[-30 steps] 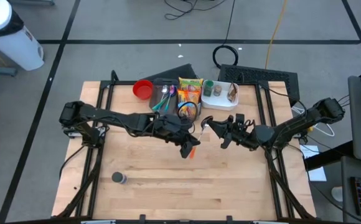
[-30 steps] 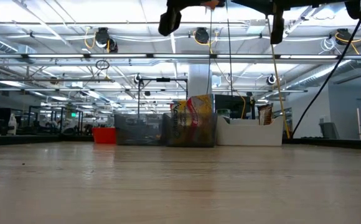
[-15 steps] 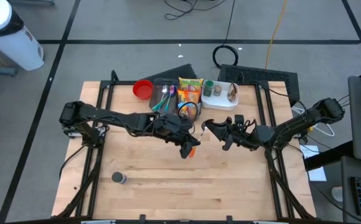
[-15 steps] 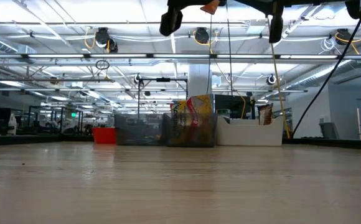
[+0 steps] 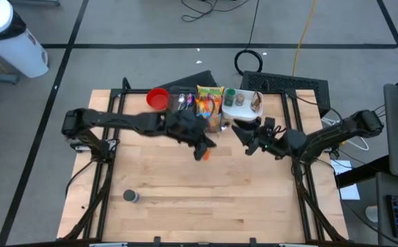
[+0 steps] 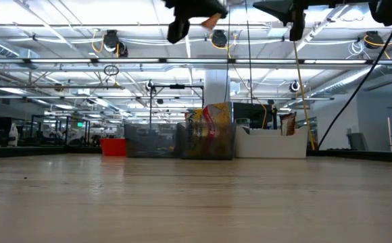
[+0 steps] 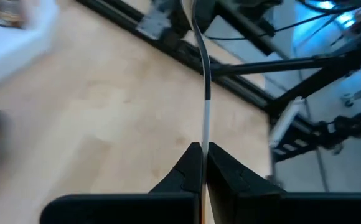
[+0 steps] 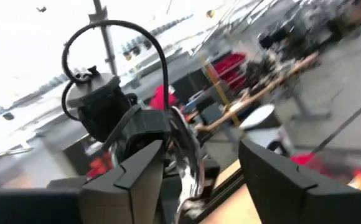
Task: Pick & Place Food Item
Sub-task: Put the white and orange spoon into the left black bin
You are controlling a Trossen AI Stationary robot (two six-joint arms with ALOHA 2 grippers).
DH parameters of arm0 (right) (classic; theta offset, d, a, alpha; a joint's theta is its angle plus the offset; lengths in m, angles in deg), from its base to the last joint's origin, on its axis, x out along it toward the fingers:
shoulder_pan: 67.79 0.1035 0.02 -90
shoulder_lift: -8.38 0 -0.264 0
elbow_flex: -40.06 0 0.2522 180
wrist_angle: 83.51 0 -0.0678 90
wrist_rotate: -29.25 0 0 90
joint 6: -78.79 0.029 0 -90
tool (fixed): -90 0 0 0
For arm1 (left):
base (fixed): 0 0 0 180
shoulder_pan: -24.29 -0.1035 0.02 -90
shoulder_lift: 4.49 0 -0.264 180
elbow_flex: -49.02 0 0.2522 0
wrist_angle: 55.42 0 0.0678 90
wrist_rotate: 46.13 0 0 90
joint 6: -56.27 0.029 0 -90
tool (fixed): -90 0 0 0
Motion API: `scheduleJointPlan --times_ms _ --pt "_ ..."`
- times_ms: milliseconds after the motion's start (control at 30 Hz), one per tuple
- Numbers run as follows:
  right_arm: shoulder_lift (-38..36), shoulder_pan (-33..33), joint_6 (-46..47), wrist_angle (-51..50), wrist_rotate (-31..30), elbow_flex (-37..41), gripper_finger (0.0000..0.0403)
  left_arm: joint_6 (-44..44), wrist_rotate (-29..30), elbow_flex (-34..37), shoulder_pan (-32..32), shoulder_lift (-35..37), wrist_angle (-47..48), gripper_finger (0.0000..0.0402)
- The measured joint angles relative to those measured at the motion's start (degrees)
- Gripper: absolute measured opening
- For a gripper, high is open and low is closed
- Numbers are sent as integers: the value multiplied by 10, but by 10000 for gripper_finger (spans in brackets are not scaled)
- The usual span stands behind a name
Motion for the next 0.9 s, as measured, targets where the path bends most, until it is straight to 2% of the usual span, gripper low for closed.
scheduleJointPlan --times_ms 167,333,567,733,900 --pt "-43 -46 -17 -43 0 0 214 76 -44 0 -91 52 97 5" --pt "-91 -85 -14 -120 0 0 211 150 -97 0 -214 100 178 5" --pt "-129 -104 6 -218 0 0 212 220 -167 0 -371 106 277 5" --pt "-123 -113 17 -231 -2 0 210 262 -173 0 -422 71 338 5" --pt "-108 -135 49 -232 -2 0 209 277 -156 0 -411 19 360 5"
